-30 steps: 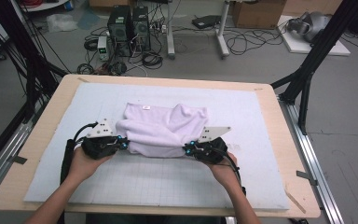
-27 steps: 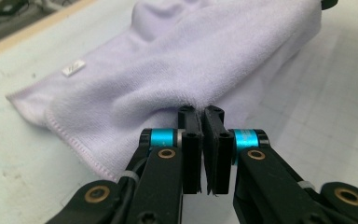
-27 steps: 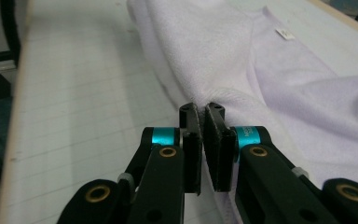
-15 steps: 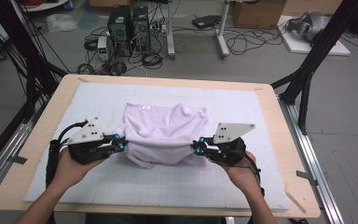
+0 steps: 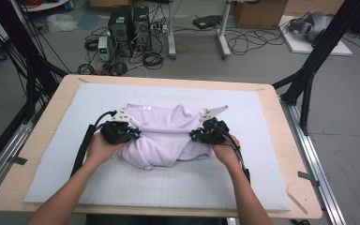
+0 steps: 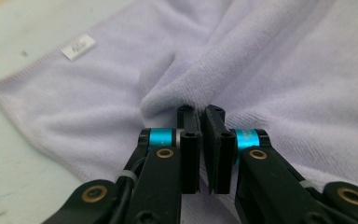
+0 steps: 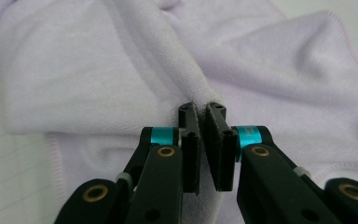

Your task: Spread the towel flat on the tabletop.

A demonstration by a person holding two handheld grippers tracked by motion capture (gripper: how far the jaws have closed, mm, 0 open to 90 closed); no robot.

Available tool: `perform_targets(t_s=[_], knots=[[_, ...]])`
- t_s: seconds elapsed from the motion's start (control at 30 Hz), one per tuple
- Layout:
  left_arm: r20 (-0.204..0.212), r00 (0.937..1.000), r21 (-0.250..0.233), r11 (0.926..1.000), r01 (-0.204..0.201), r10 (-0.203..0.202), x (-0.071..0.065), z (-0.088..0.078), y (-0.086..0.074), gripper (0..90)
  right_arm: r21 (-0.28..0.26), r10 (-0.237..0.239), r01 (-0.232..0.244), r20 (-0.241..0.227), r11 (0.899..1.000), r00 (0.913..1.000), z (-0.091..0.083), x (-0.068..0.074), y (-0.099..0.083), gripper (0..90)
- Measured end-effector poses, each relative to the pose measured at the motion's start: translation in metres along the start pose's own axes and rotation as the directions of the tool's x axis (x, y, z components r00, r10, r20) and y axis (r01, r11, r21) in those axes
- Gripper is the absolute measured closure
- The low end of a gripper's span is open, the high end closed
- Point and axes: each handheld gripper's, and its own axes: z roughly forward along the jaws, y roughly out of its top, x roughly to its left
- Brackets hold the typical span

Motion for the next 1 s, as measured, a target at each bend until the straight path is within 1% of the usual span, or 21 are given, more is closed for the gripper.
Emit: perform_targets(t_s=[0.03, 0.07, 0.1, 0.17, 0.23, 0.27, 0.33, 0.37, 0.4, 0.43, 0.5, 0.53, 0.63, 0.67, 0.73, 0.8, 0.83, 0.9, 0.93, 0.97, 1.0], knots=[[0.002, 1.0000, 0.002, 1.0000, -0.001, 0.001, 0.001, -0.001, 0.000, 82.4, -0.008, 0.010, -0.010, 0.000, 1.000, 0.9999, 0.002, -0.001, -0.001, 81.5], [-0.003, 1.0000, -0.004, 1.0000, 0.000, 0.000, 0.001, -0.004, 0.000, 79.1, -0.017, 0.012, -0.012, 0.001, 1.000, 0.9999, 0.002, -0.001, -0.002, 78.5], [-0.005, 1.0000, -0.020, 0.9998, 0.006, -0.007, 0.001, -0.008, 0.000, 74.9, -0.034, 0.013, -0.013, 0.000, 0.999, 0.9999, 0.000, 0.001, -0.003, 77.4], [-0.008, 0.9999, -0.054, 0.9984, 0.014, -0.014, 0.001, -0.020, 0.000, 67.8, -0.064, 0.009, -0.008, 0.009, 0.998, 0.9999, -0.008, 0.005, -0.003, 73.7], [-0.008, 0.9998, -0.088, 0.9959, 0.019, -0.019, 0.000, -0.034, -0.002, 63.7, -0.100, -0.005, 0.007, 0.016, 0.995, 0.9999, -0.019, 0.011, -0.003, 71.1], [-0.003, 0.9998, -0.104, 0.9943, 0.020, -0.021, -0.002, -0.041, -0.004, 61.0, -0.117, -0.011, 0.013, 0.019, 0.993, 0.9998, -0.026, 0.016, -0.003, 70.6], [0.015, 0.9998, -0.116, 0.9932, 0.017, -0.015, -0.006, -0.053, -0.011, 56.2, -0.148, -0.030, 0.033, 0.023, 0.988, 0.9993, -0.037, 0.027, -0.005, 69.2], [0.014, 0.9999, -0.112, 0.9937, 0.011, -0.009, -0.010, -0.057, -0.015, 55.6, -0.149, -0.040, 0.043, 0.027, 0.988, 0.9988, -0.041, 0.032, -0.006, 67.0], [0.014, 0.9999, -0.115, 0.9934, 0.004, -0.003, -0.013, -0.060, -0.020, 53.9, -0.148, -0.049, 0.053, 0.030, 0.988, 0.9983, -0.044, 0.038, -0.008, 67.0], [0.019, 0.9998, -0.115, 0.9933, -0.005, 0.008, -0.017, -0.063, -0.025, 53.4, -0.161, -0.060, 0.064, 0.030, 0.985, 0.9977, -0.046, 0.043, -0.010, 66.9], [0.028, 0.9995, -0.119, 0.9928, -0.011, 0.015, -0.024, -0.066, -0.033, 53.1, -0.155, -0.077, 0.079, 0.018, 0.985, 0.9968, -0.046, 0.055, -0.015, 65.7], [0.037, 0.9992, -0.119, 0.9928, -0.011, 0.016, -0.028, -0.066, -0.036, 53.0, -0.151, -0.092, 0.092, 0.010, 0.984, 0.9958, -0.043, 0.060, -0.018, 64.7], [0.064, 0.9973, -0.105, 0.9940, -0.030, 0.037, -0.039, -0.059, -0.042, 53.1, -0.127, -0.109, 0.107, -0.014, 0.986, 0.9939, -0.030, 0.072, -0.023, 61.8], [0.076, 0.9960, -0.097, 0.9945, -0.039, 0.047, -0.043, -0.056, -0.043, 53.4, -0.110, -0.120, 0.118, -0.015, 0.987, 0.9926, -0.025, 0.073, -0.024, 60.5], [0.089, 0.9938, -0.074, 0.9954, -0.060, 0.067, -0.048, -0.047, -0.044, 53.6, -0.091, -0.117, 0.114, -0.032, 0.989, 0.9926, -0.015, 0.075, -0.025, 59.9], [0.086, 0.9935, -0.062, 0.9957, -0.069, 0.074, -0.050, -0.040, -0.044, 54.9, -0.055, -0.135, 0.133, -0.036, 0.990, 0.9902, -0.007, 0.076, -0.026, 60.0], [0.088, 0.9933, -0.060, 0.9958, -0.069, 0.074, -0.050, -0.037, -0.044, 56.8, -0.039, -0.146, 0.145, -0.032, 0.989, 0.9887, -0.003, 0.077, -0.027, 60.3], [0.087, 0.9932, -0.040, 0.9965, -0.073, 0.077, -0.048, -0.030, -0.045, 64.5, -0.016, -0.153, 0.153, -0.016, 0.988, 0.9881, 0.002, 0.078, -0.029, 63.0], [0.088, 0.9931, -0.029, 0.9967, -0.075, 0.077, -0.048, -0.027, -0.044, 68.9, -0.005, -0.160, 0.160, -0.006, 0.987, 0.9871, 0.004, 0.077, -0.029, 65.6], [0.089, 0.9931, -0.030, 0.9968, -0.074, 0.076, -0.047, -0.024, -0.044, 72.7, 0.006, -0.160, 0.160, -0.004, 0.987, 0.9871, 0.006, 0.076, -0.029, 68.6], [0.088, 0.9930, -0.030, 0.9967, -0.076, 0.078, -0.047, -0.024, -0.043, 75.8, 0.013, -0.164, 0.164, -0.004, 0.986, 0.9865, 0.009, 0.075, -0.030, 73.6]])
